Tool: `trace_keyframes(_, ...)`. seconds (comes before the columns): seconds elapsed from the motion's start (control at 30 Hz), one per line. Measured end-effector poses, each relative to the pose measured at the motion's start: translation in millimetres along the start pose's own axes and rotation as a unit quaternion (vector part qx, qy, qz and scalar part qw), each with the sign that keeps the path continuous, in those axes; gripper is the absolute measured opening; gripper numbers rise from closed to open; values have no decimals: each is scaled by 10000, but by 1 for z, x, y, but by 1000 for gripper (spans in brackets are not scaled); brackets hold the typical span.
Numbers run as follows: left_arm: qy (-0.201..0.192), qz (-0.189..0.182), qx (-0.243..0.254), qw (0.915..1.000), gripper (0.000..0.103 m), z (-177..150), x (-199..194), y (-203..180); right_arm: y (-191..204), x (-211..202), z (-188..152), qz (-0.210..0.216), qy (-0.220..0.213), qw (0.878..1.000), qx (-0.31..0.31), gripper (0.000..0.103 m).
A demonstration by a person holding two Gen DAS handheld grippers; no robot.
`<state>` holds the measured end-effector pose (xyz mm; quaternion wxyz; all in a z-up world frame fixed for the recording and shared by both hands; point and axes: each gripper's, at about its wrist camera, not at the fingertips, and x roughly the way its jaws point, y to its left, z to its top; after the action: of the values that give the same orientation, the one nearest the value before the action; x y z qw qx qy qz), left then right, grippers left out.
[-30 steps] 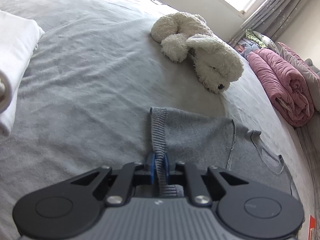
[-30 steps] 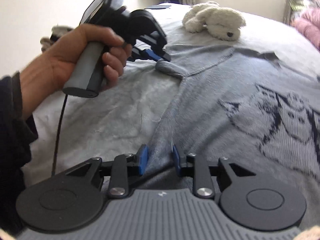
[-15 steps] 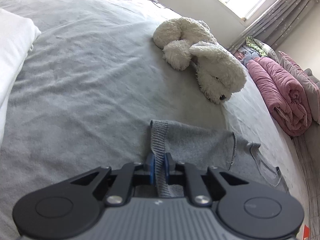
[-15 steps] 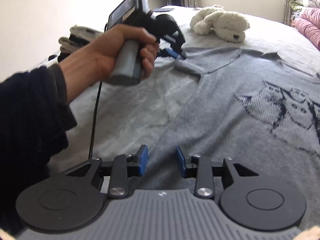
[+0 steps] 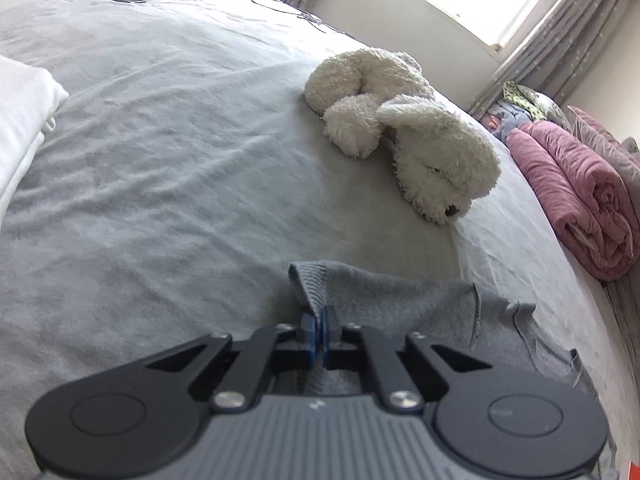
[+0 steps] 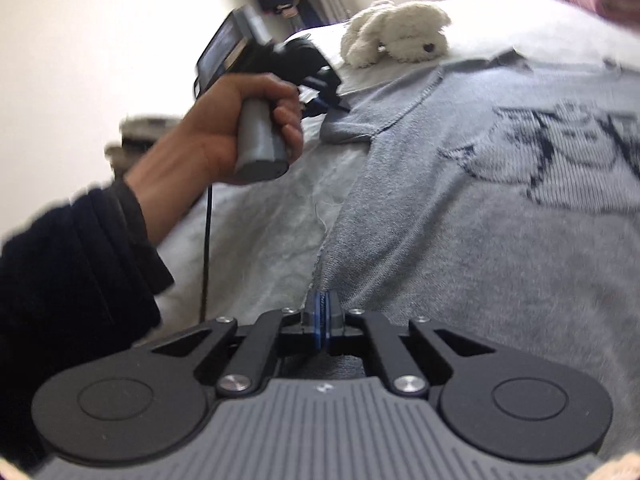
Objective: Fold clothes
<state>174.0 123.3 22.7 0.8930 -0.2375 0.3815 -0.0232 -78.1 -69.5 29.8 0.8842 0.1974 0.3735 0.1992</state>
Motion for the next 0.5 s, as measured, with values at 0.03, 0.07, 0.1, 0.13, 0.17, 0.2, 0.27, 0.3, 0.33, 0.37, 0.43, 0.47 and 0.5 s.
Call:
trace_keyframes(0.03,-25,12,-83,10000,2,1,-1,3,-5,-2,1,147,-10,9996,224,3)
trace_keyframes(0.07,-48,24,-166,9998,2,2,-2,6,-8,-3,0,190,-26,9992,337,3)
trace_keyframes(0.1,-61,76,-180,9998,2,3,-2,6,-7,-4,-2,136,-28,9995,297,3)
trace_keyframes(0.13,-75,105,-161,9998,2,3,-2,6,-7,-5,-3,72,-29,9997,241,3)
trace_keyframes(0.17,-98,106,-144,9998,2,3,-3,5,-6,-6,-4,8,-29,9998,186,4)
trace_keyframes(0.2,-122,106,-127,9998,2,3,-3,4,-4,-7,-5,32,-17,9999,161,4)
trace_keyframes(0.27,-171,84,-80,9998,2,4,-4,2,2,-10,-6,25,12,10000,26,8)
trace_keyframes(0.3,-197,62,-49,9998,2,4,-4,1,7,-10,-7,-104,-9,9998,-145,11)
trace_keyframes(0.33,-197,67,-28,9998,2,4,-4,0,12,-9,-9,-248,-33,9991,-328,14)
trace_keyframes(0.37,-177,76,-36,9998,2,5,-3,1,17,-10,-10,-312,-63,9983,-497,14)
trace_keyframes(0.43,-141,79,-80,9998,2,5,-1,3,27,-10,-13,-336,-80,9963,-789,14)
trace_keyframes(0.47,-126,72,-116,9998,2,6,-1,5,32,-10,-14,-296,-63,9954,-909,14)
trace_keyframes(0.5,-130,71,-143,9998,2,6,0,6,38,-9,-15,-256,-46,9944,-1028,14)
